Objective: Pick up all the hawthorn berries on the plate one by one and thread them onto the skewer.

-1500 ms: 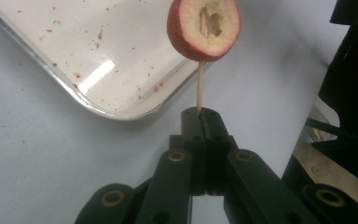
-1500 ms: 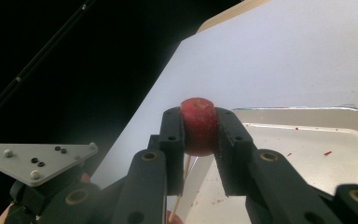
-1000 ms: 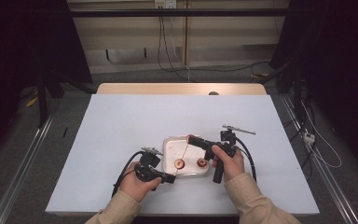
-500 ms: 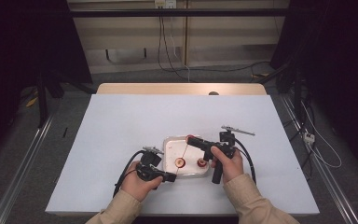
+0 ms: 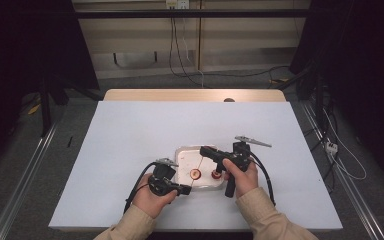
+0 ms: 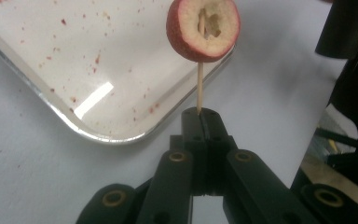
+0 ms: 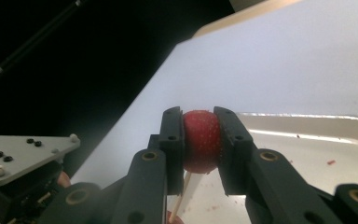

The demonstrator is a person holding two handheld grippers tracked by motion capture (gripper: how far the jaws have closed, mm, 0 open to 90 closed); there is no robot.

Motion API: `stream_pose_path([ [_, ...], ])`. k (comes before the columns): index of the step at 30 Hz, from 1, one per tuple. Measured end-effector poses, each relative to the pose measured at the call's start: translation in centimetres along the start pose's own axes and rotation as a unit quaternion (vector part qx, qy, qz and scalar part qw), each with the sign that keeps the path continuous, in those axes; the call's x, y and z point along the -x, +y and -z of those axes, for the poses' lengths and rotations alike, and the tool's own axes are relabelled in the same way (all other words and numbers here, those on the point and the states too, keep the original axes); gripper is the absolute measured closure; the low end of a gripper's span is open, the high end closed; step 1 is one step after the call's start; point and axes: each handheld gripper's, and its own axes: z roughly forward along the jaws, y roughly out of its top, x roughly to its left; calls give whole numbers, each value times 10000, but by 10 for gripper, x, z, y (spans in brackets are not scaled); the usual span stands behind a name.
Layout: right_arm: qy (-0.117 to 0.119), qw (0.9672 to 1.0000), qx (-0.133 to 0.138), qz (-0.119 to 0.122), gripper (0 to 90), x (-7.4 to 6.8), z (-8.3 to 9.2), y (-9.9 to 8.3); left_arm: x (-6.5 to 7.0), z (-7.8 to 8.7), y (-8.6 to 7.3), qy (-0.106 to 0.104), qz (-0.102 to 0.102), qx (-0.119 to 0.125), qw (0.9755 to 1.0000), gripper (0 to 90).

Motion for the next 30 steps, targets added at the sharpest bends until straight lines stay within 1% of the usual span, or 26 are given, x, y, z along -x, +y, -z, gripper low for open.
stream_pose_path([
  [1, -28, 10000, 44, 22, 748, -1, 1, 0, -1, 0, 0, -74, 23, 8, 10000, 900],
  [2, -22, 10000, 61, 41, 748, -1, 1, 0, -2, -1, 0, -52, 58, 55, 10000, 900],
  [3, -4, 10000, 75, 47, 748, -1, 1, -1, -2, -2, 0, -63, 87, 12, 9999, 900],
  [4, -41, 10000, 44, 77, 748, -1, 0, -2, -3, -3, -1, -65, 97, 29, 9999, 900],
  [5, -42, 9999, 42, 98, 748, -1, 0, -3, -3, -3, -1, -48, 99, 95, 9999, 900],
  [6, 2, 10000, 9, 63, 748, -1, 0, -4, -3, -2, 0, -100, 136, 138, 9998, 900],
  [7, 34, 10000, -59, 47, 748, -2, -1, -5, -1, 0, 1, -63, 99, 214, 9997, 900],
  [8, 58, 10000, -34, 40, 748, -3, -1, -7, -1, 0, 2, -112, 101, 214, 9997, 900],
  [9, 132, 9999, -48, 1, 748, -4, -2, -7, -1, 1, 3, -138, 135, 201, 9996, 900],
  [10, 107, 9999, -40, 56, 748, -5, -2, -7, -2, 1, 3, -136, 144, 237, 9995, 900],
  [12, 78, 9999, -47, 110, 748, -5, -3, -5, -5, -1, 3, -250, 225, 221, 9992, 900],
  [13, 55, 9999, -69, 116, 748, -5, -4, -5, -6, 0, 3, -224, 205, 180, 9994, 900],
  [14, 60, 9998, -82, 149, 748, -5, -5, -6, -6, 0, 3, -237, 201, 179, 9994, 900],
  [15, 78, 9998, -104, 118, 748, -4, -5, -6, -6, 0, 2, -207, 221, 213, 9993, 900],
  [16, 80, 9999, -82, 114, 748, -4, -5, -6, -6, 0, 2, -177, 203, 217, 9994, 900],
  [18, 89, 9999, -64, 106, 748, -5, -6, -7, -6, 0, 2, -178, 231, 204, 9994, 900],
  [19, 59, 9998, -61, 154, 748, -5, -6, -7, -6, -1, 2, -132, 220, 205, 9995, 900],
  [20, 49, 9998, -56, 164, 748, -5, -7, -8, -7, -1, 2, -180, 231, 175, 9994, 900],
  [21, 62, 9998, -82, 151, 748, -5, -6, -7, -7, -1, 2, -179, 259, 213, 9993, 900],
  [22, 52, 9999, -73, 143, 748, -5, -6, -7, -7, 0, 2, -167, 244, 243, 9993, 900],
  [23, 51, 9999, -54, 130, 748, -5, -5, -6, -7, 0, 3, -187, 259, 224, 9992, 900],
  [24, 58, 9999, -41, 123, 748, -5, -5, -6, -7, 0, 3, -120, 248, 283, 9992, 900],
  [26, 41, 9999, -36, 147, 748, -6, -4, -6, -6, -1, 3, -141, 269, 248, 9992, 900],
  [27, 43, 9998, -51, 182, 748, -6, -4, -6, -6, -1, 3, -111, 247, 252, 9993, 900],
  [28, 30, 9998, -62, 192, 748, -6, -3, -6, -7, -2, 4, -191, 263, 216, 9992, 900],
  [30, 28, 9998, -57, 198, 748, -6, -3, -6, -7, -2, 4, -169, 254, 223, 9993, 900],
])
